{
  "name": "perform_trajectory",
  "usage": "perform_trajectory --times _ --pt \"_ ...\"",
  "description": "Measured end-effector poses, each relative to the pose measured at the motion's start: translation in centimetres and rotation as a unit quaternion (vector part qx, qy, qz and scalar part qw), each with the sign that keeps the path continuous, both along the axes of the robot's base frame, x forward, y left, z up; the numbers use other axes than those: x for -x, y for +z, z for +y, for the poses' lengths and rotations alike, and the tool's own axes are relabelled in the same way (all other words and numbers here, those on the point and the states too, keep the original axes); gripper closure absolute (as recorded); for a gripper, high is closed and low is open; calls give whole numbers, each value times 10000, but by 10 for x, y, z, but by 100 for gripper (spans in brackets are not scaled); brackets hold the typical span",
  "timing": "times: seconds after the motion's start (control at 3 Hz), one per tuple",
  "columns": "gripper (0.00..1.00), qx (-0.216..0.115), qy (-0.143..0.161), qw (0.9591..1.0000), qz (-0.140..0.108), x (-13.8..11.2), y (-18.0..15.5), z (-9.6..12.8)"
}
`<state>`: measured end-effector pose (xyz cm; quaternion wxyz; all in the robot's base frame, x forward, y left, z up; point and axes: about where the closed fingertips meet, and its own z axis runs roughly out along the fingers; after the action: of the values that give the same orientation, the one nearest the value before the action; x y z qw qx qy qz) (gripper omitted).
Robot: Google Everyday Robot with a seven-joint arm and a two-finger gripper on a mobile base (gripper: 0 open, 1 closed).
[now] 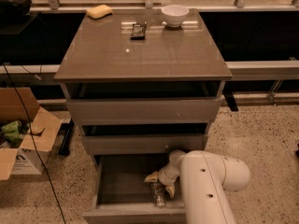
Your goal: Pick water bottle from bottom drawer and place on counter
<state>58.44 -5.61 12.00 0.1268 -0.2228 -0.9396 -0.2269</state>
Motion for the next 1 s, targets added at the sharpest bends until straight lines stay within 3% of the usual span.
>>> perform_trajectory --times 0.67,1.0 --pt "70 -17 -118 9999 5 0 4 -4" --pt "92 -207 -306 9992 -125 3 13 -11"
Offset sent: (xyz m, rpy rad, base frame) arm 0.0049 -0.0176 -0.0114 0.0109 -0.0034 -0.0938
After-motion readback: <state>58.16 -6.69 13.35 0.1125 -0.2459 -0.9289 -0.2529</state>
